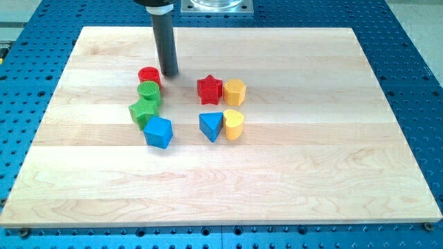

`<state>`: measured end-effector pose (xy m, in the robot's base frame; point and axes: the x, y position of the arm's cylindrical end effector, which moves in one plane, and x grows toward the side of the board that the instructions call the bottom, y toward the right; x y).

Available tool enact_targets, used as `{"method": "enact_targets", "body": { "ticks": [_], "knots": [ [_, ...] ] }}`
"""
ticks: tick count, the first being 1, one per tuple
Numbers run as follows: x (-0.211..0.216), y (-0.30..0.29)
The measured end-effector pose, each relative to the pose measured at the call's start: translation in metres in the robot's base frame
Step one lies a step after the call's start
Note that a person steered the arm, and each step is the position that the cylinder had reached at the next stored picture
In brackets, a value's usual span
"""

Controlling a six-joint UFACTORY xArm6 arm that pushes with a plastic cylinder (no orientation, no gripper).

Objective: Move the green blocks away from the red circle

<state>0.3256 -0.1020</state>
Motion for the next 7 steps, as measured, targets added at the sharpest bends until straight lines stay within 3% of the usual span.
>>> {"method": "enact_targets", "body": {
  "ticks": [2, 6, 7],
  "knots": [
    [0.059, -0.035],
    [0.08, 0.014],
    [0.12, -0.03]
  ]
}}
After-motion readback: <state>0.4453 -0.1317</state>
